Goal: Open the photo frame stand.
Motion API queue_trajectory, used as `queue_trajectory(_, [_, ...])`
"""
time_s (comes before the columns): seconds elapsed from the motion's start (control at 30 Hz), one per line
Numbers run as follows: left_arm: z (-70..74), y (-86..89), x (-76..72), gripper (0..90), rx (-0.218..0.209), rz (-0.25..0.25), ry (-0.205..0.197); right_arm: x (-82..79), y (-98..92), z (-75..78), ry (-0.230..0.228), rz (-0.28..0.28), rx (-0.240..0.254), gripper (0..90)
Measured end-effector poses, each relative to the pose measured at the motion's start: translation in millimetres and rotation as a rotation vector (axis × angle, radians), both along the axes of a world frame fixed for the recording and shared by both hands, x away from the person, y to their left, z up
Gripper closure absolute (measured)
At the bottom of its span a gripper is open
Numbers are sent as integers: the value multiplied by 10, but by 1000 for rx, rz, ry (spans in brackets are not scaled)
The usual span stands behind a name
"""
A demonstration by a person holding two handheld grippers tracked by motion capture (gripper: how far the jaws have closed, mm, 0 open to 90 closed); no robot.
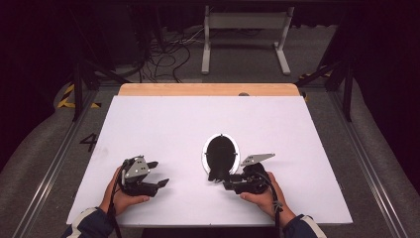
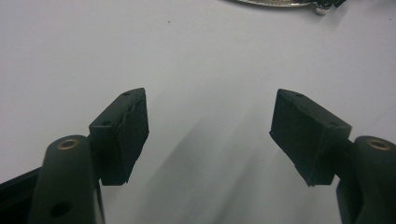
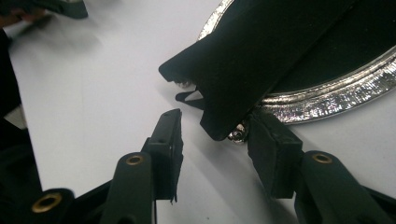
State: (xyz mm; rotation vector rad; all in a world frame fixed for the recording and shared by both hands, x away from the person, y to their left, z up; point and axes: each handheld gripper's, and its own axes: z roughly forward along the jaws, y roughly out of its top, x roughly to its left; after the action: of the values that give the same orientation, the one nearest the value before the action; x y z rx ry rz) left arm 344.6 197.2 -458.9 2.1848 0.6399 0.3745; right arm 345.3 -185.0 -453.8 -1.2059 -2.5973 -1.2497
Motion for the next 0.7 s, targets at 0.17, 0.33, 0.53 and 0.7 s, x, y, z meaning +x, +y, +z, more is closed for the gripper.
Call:
queue_trajectory(0.17, [-10, -12, 11, 264, 7, 1, 6, 46, -50, 12, 46, -34, 95, 525])
queue_trajectory(0.33, [-18, -29, 14, 257, 11, 1, 13, 107, -52, -19, 125, -67, 192, 503])
queue_trajectory(0.53, [-25, -62, 35, 256, 10, 24, 17, 181, -76, -45, 198, -123, 290, 512])
queue_trajectory(0.7, [9, -176, 87, 254, -12, 28, 12, 262, -77, -89, 274, -175, 365, 519])
